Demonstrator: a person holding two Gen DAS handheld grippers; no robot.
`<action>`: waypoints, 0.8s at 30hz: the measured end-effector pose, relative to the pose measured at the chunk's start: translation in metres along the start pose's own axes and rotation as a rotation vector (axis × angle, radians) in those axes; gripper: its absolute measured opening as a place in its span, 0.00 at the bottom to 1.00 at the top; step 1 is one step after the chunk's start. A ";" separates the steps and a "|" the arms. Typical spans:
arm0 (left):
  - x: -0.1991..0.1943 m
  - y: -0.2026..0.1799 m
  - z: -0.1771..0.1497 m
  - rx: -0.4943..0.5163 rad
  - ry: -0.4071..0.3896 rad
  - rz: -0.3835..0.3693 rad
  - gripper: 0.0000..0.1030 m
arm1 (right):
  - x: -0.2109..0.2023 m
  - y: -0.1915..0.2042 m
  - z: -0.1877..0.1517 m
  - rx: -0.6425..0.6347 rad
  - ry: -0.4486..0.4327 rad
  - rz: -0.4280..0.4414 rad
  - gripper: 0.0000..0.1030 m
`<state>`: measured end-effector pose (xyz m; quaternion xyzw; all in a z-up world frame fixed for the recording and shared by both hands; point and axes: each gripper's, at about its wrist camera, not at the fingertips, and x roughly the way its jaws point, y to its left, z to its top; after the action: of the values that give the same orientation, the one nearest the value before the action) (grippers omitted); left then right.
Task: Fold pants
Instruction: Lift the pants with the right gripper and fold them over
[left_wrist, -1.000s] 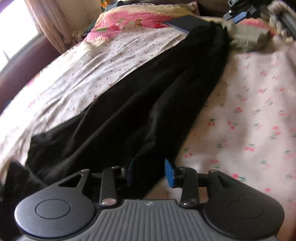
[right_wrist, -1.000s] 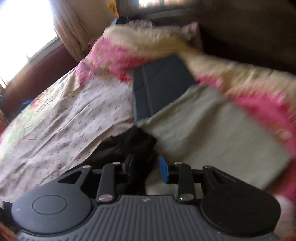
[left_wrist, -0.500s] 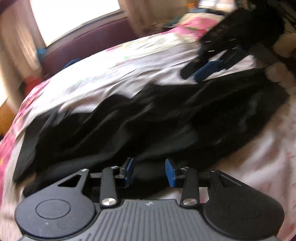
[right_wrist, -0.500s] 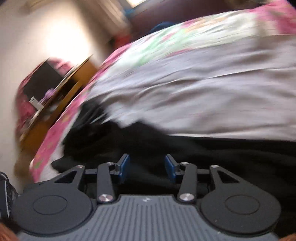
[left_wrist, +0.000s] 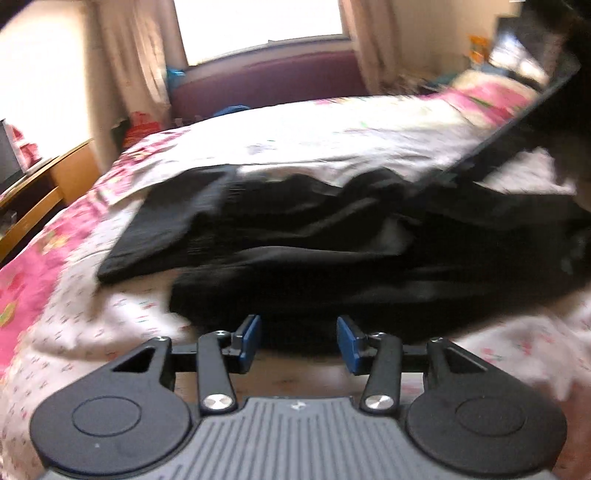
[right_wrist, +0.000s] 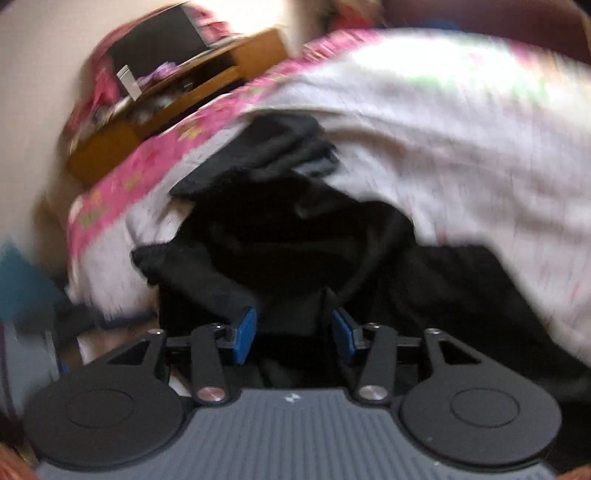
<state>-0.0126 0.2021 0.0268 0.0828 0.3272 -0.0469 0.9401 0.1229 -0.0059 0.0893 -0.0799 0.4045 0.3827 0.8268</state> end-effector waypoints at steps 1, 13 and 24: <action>-0.001 0.011 -0.001 -0.019 -0.008 0.021 0.58 | -0.003 0.015 0.003 -0.052 -0.007 0.002 0.47; -0.017 0.095 -0.030 -0.119 -0.029 0.251 0.58 | 0.097 0.141 0.023 -0.481 0.017 -0.048 0.44; -0.001 0.084 -0.014 -0.062 -0.140 0.088 0.59 | 0.031 0.062 0.100 0.010 -0.187 -0.142 0.07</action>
<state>-0.0095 0.2873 0.0274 0.0644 0.2582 -0.0009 0.9639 0.1520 0.0985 0.1435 -0.0680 0.3210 0.3270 0.8862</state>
